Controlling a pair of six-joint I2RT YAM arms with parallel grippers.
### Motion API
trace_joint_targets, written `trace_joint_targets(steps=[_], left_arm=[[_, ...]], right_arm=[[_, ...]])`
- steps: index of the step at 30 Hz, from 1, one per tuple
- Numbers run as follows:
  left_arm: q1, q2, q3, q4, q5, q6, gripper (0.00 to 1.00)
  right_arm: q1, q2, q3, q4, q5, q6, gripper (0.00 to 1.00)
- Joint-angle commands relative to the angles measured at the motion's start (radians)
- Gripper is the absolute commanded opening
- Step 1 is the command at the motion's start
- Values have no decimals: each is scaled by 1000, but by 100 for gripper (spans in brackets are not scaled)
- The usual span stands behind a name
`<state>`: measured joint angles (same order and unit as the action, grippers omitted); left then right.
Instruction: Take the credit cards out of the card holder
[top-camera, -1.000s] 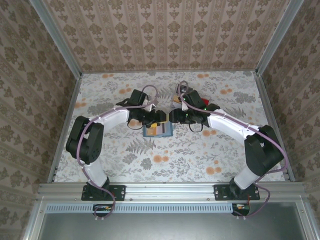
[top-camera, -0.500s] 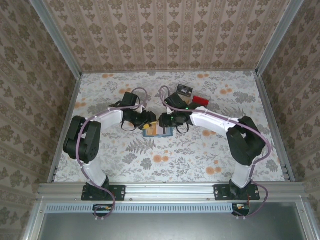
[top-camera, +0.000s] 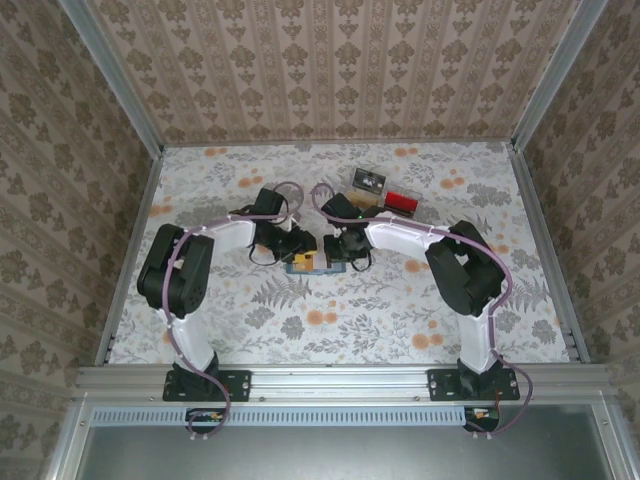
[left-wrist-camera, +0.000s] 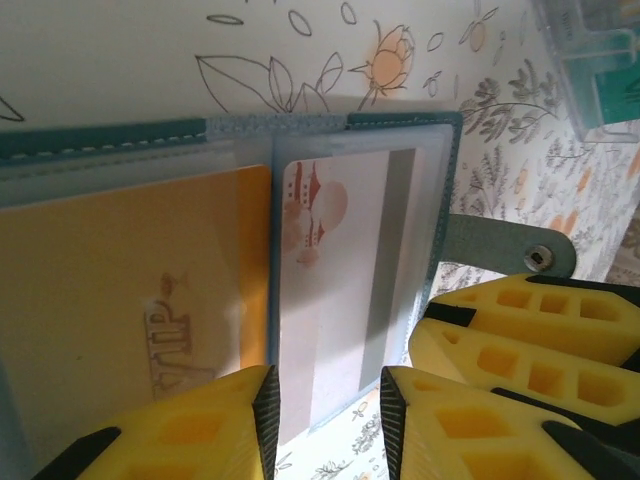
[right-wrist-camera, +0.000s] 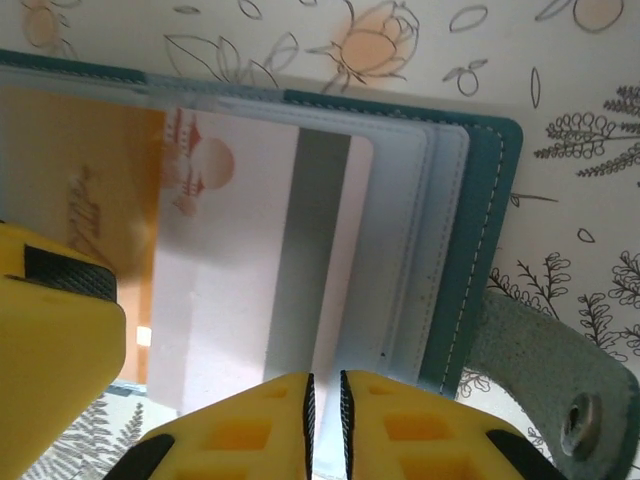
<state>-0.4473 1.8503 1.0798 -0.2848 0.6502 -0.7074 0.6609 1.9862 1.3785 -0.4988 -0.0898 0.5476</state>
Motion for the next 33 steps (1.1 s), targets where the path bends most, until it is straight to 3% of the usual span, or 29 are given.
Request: trace_joint_targets(steps=[1, 24, 33], left_arm=[[-2, 19, 36, -49, -70, 32, 34], [25, 74, -7, 97, 133, 53, 29], [40, 66, -33, 156, 200, 78, 19]], right_arm=[[-4, 35, 31, -33, 6, 5, 19], [-4, 83, 39, -87, -28, -26, 17], [-4, 87, 42, -101, -18, -26, 17]])
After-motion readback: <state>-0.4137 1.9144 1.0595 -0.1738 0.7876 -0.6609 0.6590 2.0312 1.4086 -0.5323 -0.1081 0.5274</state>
